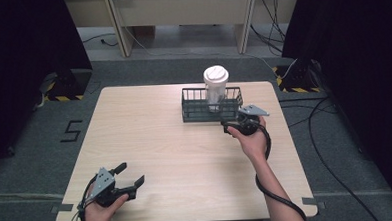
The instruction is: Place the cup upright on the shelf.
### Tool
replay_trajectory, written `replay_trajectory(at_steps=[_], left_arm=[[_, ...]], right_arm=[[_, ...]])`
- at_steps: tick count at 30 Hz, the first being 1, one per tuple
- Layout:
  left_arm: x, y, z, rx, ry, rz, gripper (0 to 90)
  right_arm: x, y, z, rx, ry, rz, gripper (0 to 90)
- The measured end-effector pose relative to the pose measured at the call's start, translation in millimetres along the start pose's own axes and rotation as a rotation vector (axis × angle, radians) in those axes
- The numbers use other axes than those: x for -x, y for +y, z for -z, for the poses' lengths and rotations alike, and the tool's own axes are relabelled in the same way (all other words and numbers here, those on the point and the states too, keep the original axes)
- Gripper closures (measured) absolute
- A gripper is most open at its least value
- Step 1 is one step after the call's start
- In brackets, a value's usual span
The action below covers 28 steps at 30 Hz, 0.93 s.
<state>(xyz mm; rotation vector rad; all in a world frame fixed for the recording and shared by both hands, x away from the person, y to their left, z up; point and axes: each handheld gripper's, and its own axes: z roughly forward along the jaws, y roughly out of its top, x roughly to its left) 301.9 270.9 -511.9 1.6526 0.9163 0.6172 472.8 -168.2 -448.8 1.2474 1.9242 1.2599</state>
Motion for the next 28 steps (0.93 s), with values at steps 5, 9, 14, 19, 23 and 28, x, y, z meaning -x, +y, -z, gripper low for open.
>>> replay_trajectory(at_steps=[5,9,14,19,23,28], left_arm=[[0.8,0.0,-0.5,0.000,-0.002,-0.002,15.3],[0.3,-0.2,-0.4,0.000,0.002,-0.001,15.3],[0.6,-0.3,-0.8,-0.002,0.002,-0.003,15.3],[0.6,-0.6,-0.6,-0.004,0.004,-0.003,15.3],[0.8,-0.7,-1.0,-0.006,0.004,-0.003,15.3],[0.5,-0.6,-1.6,-0.007,0.003,-0.007,15.3]], right_arm=[[3.6,-19.0,18.0,0.005,-0.006,-0.017,19.7],[8.4,-32.9,33.1,0.012,-0.012,-0.033,19.6],[11.8,-48.2,49.7,0.013,-0.020,-0.040,19.7],[11.0,-62.0,62.0,0.011,-0.020,-0.046,19.6],[10.1,-72.6,68.0,0.001,-0.016,-0.040,19.9],[7.8,-81.3,74.6,-0.010,-0.006,-0.025,20.4]])
